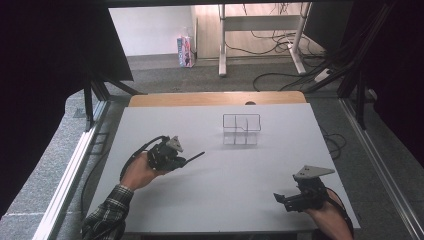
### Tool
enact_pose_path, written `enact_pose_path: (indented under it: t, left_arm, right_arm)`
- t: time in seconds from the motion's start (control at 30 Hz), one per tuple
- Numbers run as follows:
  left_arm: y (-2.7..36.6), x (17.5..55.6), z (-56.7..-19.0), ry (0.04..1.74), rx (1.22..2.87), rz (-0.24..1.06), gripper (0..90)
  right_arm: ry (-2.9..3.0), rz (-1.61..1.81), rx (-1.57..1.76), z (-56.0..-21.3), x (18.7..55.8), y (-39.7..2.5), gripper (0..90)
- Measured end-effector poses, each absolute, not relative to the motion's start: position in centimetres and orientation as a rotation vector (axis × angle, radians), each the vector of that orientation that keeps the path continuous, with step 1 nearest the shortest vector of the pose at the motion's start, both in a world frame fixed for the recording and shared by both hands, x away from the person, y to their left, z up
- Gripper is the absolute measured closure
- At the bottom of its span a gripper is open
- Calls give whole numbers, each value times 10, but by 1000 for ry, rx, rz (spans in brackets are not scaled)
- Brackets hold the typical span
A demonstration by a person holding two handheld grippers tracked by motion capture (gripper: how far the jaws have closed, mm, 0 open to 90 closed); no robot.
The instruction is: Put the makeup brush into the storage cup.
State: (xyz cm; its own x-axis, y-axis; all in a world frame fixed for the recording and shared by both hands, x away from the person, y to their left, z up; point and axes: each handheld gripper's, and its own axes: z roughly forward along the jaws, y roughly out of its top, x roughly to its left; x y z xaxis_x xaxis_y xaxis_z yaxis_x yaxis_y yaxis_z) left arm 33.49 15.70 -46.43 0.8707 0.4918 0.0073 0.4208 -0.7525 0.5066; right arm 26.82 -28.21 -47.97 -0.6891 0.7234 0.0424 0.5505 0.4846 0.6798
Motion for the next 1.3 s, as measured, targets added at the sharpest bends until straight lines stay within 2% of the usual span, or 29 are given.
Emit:
enact_pose_path:
  t: [0.83, 1.1, 1.3]
  left_arm:
    - [132, 254, -455, 532, 2430, 127, 838]
    - [131, 236, -460, 531, 2364, 89, 839]
    - [127, 235, -465, 517, 2372, 79, 839]
  right_arm:
    - [2474, 1054, 1017, -475, 266, -280, 25]
    - [2473, 1031, 1022, -475, 266, -278, 26]
    - [2479, 1011, 1023, -474, 266, -276, 27]
